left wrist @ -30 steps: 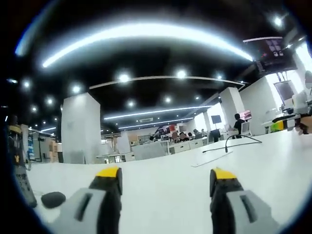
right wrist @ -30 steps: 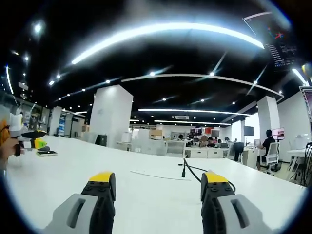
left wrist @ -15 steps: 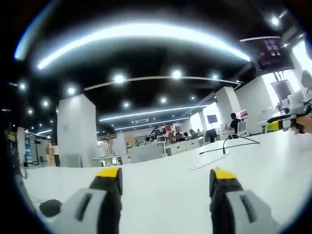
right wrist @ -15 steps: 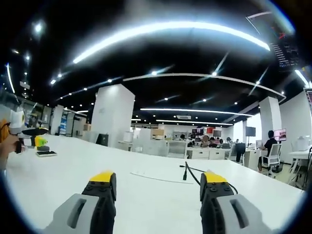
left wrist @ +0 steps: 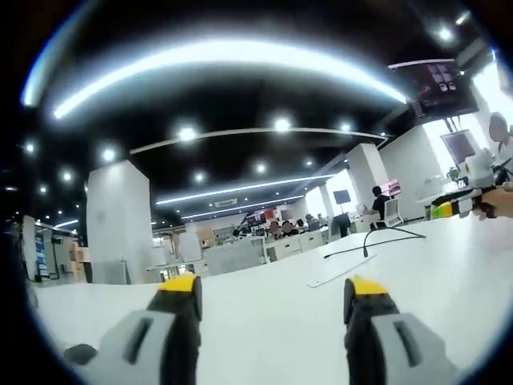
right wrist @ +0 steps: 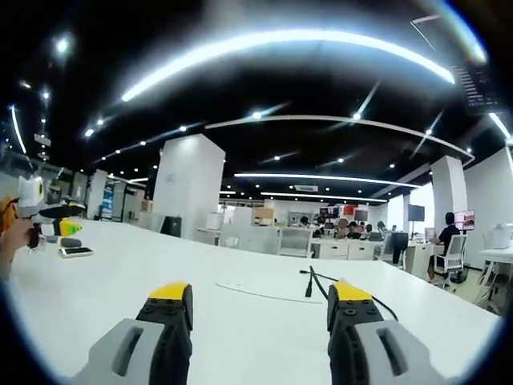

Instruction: Locate the USB plug end of the data cable currently connected to the USB port on the desk. Grip the plug, withdraw it from the port, and place it onto the desktop.

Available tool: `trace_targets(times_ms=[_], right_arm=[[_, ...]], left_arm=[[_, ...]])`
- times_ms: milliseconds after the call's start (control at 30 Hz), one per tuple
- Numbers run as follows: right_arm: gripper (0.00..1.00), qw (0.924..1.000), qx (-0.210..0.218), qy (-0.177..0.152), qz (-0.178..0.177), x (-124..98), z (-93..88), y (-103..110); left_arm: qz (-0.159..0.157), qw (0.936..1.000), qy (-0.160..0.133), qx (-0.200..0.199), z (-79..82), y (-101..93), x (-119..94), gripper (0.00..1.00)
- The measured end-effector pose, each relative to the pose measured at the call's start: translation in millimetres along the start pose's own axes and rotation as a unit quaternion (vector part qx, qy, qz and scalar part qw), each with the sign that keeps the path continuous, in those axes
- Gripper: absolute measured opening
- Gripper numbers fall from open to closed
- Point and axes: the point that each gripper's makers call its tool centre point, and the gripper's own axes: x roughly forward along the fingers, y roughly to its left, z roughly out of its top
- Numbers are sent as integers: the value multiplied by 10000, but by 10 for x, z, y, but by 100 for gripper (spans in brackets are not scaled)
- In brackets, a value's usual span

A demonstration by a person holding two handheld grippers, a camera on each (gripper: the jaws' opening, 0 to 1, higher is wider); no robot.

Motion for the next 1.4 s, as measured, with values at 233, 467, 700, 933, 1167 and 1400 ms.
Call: trace_targets(times_ms=[233,467,700,933,1167,1400], right_arm=[[64,9998,28,117,141,115,-59,60],[64,9994,101,247,232,266,-141,89],[63,9979,279,407,431,427,-257,143],[62,9975,306,479,426,611,-325,98],[62,9972,326,540,404,798,-406,36],[60,9975,47,593,389,981,-556,6]], left_arm=[[-165,9998,-8,129,49,-65,108,72],[-295,9994,-165,86,131,-93,203,71],[-385,9989,-262,9,91,-66,338,71],[-520,9983,-236,-76,-32,-92,517,71],[-692,9974,-189,-111,-171,-167,699,70],[-778,9969,-136,36,-269,-192,793,61]])
